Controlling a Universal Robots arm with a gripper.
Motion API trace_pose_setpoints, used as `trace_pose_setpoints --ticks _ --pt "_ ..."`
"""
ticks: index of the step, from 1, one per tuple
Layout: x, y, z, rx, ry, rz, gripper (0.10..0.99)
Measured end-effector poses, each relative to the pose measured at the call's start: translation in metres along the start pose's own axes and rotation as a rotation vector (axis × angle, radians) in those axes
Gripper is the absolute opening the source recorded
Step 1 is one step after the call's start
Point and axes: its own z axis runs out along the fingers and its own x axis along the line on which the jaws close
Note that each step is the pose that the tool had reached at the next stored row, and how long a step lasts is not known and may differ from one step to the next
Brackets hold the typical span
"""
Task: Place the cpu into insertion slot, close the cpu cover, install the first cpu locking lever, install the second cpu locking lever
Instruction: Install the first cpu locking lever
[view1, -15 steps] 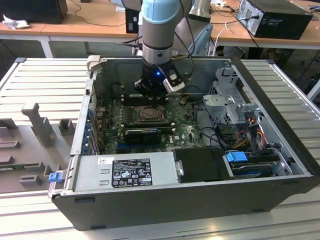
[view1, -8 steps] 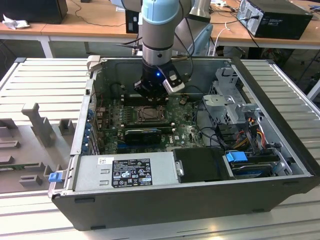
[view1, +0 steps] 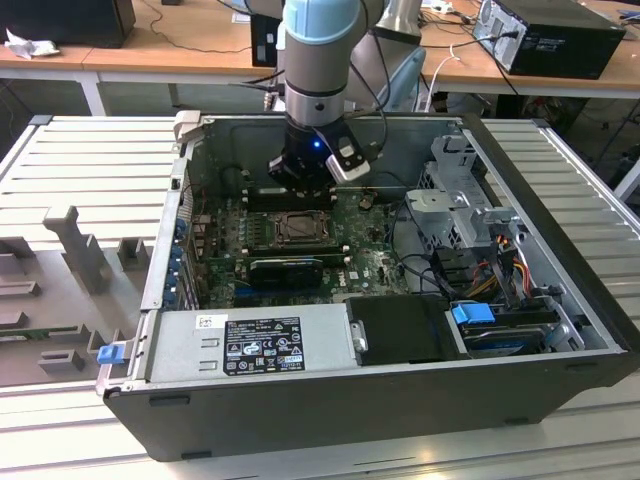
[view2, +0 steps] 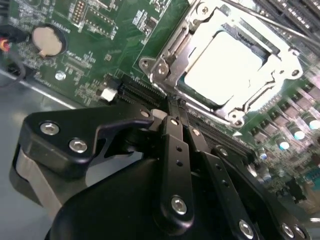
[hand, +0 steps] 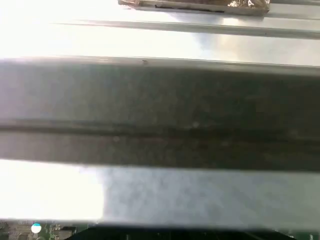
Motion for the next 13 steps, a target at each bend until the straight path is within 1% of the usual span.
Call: trace_pose_setpoints --ticks 1,2,13 --pt "-0.0002 0.0011 -0.0083 0.002 0.0 0.0 0.106" --pt "-0.0002 0.0012 -0.0097 0.003 0.0001 0.0 0.106" --pt "-0.0004 -0.0017 -0.0102 0.003 0.0001 0.0 0.106"
